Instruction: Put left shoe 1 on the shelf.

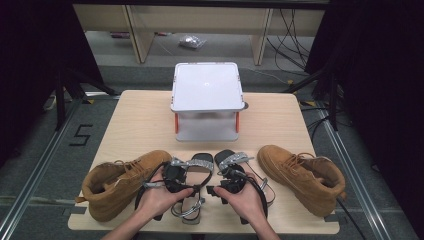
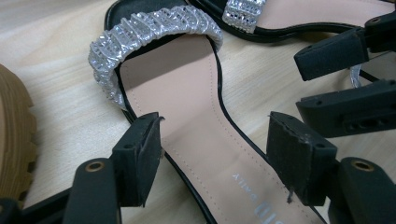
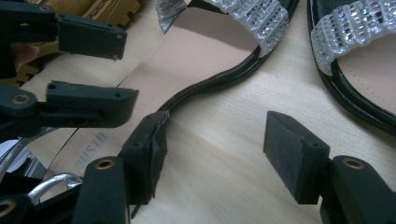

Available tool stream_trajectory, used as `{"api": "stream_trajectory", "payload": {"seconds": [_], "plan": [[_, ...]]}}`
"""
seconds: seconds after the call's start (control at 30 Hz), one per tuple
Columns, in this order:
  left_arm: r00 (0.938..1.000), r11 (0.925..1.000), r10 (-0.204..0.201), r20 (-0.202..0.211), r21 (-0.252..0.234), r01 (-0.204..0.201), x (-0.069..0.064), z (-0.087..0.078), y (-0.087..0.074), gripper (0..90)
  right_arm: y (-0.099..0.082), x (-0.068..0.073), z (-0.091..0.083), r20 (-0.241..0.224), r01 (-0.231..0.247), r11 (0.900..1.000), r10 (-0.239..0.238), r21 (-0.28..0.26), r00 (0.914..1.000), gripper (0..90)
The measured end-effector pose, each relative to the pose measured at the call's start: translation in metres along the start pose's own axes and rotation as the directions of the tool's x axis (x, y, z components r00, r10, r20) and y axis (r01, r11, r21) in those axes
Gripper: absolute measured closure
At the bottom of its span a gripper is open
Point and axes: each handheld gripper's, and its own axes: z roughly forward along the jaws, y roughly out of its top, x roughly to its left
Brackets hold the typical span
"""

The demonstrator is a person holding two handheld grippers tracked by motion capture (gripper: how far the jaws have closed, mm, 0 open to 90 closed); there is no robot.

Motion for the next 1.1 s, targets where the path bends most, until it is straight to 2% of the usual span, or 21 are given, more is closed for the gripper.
{"api": "stream_trajectory", "payload": {"seconds": [0.07,0.1,0.17,0.2,0.23,0.27,0.5,0.53,0.63,0.67,0.73,0.77,0.87,0.9,0.93,1.0,1.03,1.1], "plan": [[1.0000,1.0000,0.001,0.001,-0.003,-0.001,-0.001,0.000,0.001,34.3,0.000,0.000,0.000,-0.001,0.003,1.0000,-0.003,0.001,1.0000,40.1],[1.0000,0.9998,-0.010,0.000,0.016,0.010,-0.001,0.000,0.001,34.3,0.000,0.001,-0.001,-0.001,-0.013,0.9999,0.013,0.001,0.9999,39.8],[0.9999,0.9995,-0.010,-0.008,0.028,0.010,0.000,0.001,0.001,33.6,-0.001,-0.001,0.000,0.010,0.000,0.9999,0.000,-0.013,1.0000,39.8],[0.9995,0.9984,-0.008,-0.029,0.055,0.010,0.000,0.001,0.002,33.6,0.000,0.000,0.000,0.005,-0.013,0.9999,0.013,-0.011,0.9999,39.6],[0.9995,0.9984,-0.008,-0.029,0.055,0.010,0.000,0.001,0.002,33.5,0.000,0.000,0.000,0.005,-0.015,0.9999,0.015,0.002,0.9999,39.6],[0.9997,0.9968,-0.015,-0.020,0.078,0.016,0.000,0.001,0.005,33.4,0.000,-0.001,0.000,0.000,-0.007,0.9999,0.007,0.011,1.0000,39.5],[0.9985,0.9938,-0.043,-0.035,0.101,0.046,-0.004,0.007,0.010,32.2,0.000,0.001,0.001,0.004,-0.008,0.9999,0.008,0.010,1.0000,39.0],[0.9989,0.9917,-0.025,-0.040,0.125,0.030,-0.004,0.007,0.010,31.7,0.000,0.000,0.001,0.007,-0.005,0.9999,0.005,0.009,1.0000,39.0],[0.9979,0.9892,-0.036,-0.054,0.140,0.044,-0.006,0.011,0.011,30.2,0.000,-0.002,0.001,0.003,-0.002,0.9998,0.002,0.017,1.0000,38.8],[0.9965,0.9866,-0.040,-0.073,0.155,0.051,-0.008,0.013,0.011,30.0,0.000,-0.002,0.001,0.004,0.000,0.9999,0.000,0.017,1.0000,38.7],[0.9973,0.9866,-0.032,-0.067,0.158,0.042,-0.008,0.013,0.011,29.0,-0.001,-0.002,0.001,0.009,0.004,0.9999,-0.004,0.014,1.0000,38.6],[0.9950,0.9843,-0.066,-0.075,0.159,0.077,-0.010,0.014,0.011,29.0,-0.001,-0.002,0.001,0.009,0.004,0.9999,-0.004,0.014,1.0000,38.6],[0.9950,0.9809,-0.059,-0.081,0.181,0.072,-0.010,0.018,0.010,26.4,-0.001,-0.001,0.002,0.013,0.002,0.9999,-0.002,0.011,0.9999,38.4],[0.9950,0.9809,-0.059,-0.081,0.181,0.072,-0.010,0.018,0.010,26.1,-0.001,-0.003,0.003,0.018,0.016,0.9998,-0.017,0.008,0.9997,38.4],[0.9945,0.9804,-0.061,-0.085,0.182,0.076,-0.011,0.019,0.011,26.1,-0.001,0.000,0.002,0.012,-0.015,0.9997,0.015,0.019,0.9998,38.3],[0.9941,0.9794,-0.067,-0.086,0.185,0.081,-0.011,0.019,0.011,26.0,-0.001,-0.001,0.003,0.016,-0.012,0.9998,0.011,0.016,0.9998,38.3],[0.9913,0.9753,-0.096,-0.090,0.190,0.112,-0.011,0.022,0.010,24.5,-0.001,-0.002,0.004,0.010,-0.005,0.9997,0.005,0.024,0.9999,38.2],[0.9911,0.9739,-0.096,-0.092,0.197,0.112,-0.010,0.023,0.010,22.5,-0.002,-0.003,0.005,0.025,0.006,0.9998,-0.007,0.019,0.9997,38.1]]}}
